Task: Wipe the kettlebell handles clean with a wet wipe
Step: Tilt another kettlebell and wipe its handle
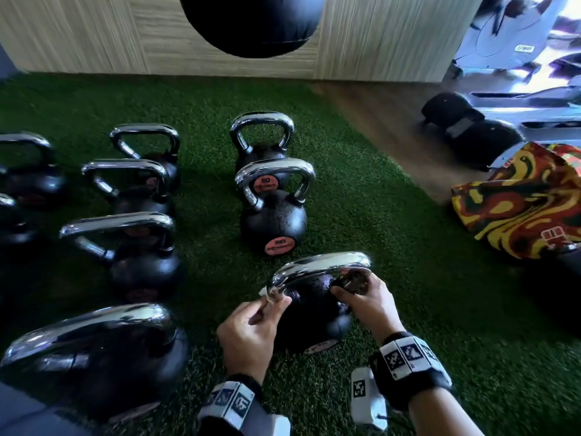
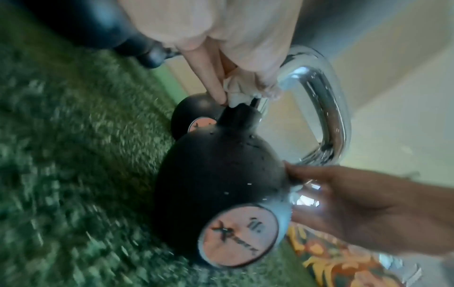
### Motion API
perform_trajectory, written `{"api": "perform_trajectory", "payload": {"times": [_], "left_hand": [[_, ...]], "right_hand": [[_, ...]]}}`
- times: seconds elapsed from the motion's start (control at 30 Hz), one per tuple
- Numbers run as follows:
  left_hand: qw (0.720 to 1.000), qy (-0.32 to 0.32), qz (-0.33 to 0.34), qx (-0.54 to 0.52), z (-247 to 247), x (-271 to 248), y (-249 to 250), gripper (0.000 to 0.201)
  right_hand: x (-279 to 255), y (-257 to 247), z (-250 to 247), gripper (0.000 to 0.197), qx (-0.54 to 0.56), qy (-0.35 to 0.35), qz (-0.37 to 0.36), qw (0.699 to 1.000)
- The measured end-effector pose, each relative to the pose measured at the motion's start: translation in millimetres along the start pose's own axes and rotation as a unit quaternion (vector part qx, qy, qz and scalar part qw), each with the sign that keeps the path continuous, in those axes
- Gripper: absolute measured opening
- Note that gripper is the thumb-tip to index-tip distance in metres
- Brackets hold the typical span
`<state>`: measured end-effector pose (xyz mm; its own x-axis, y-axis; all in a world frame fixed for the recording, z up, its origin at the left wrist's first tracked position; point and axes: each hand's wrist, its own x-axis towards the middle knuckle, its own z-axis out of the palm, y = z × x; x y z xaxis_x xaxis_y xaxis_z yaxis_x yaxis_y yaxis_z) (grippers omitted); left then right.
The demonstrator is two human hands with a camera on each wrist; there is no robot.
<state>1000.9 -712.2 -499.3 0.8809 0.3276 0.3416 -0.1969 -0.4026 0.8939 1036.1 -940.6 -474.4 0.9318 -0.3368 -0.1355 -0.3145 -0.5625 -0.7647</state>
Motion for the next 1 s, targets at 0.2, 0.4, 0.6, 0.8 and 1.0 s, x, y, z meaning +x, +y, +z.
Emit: {"api": "perform_trajectory", "payload": {"times": [0.2, 0.4, 0.6, 0.8, 1.0], "left_hand": [[0.999, 0.000, -0.043, 0.033, 10.2, 35.5, 4.6, 0.030], [0.994, -0.092, -0.045, 0.029, 45.7, 83.8, 15.2, 0.021], [0.983, -0.175, -0.055, 0.034, 46.9, 98.7, 23.1, 0.013], [0.979, -0.192, -0.010, 0.070, 40.8, 95.8, 13.9, 0.013], [0.977, -0.207, -0.047, 0.000, 47.2, 111.7, 31.3, 0.013]], "right_hand": [[-21.0, 5.1, -39.9, 0.023, -0.112, -0.100, -0.053, 0.987], [-41.5, -2.8, -41.4, 0.061, -0.097, -0.237, -0.106, 0.961], [-29.9, -12.7, -22.9, 0.033, -0.011, -0.229, -0.057, 0.972], [11.1, 49.6, 59.2, 0.083, 0.044, -0.203, -0.027, 0.978], [-11.6, -3.2, 48.5, 0.091, 0.086, -0.190, 0.061, 0.976]]}}
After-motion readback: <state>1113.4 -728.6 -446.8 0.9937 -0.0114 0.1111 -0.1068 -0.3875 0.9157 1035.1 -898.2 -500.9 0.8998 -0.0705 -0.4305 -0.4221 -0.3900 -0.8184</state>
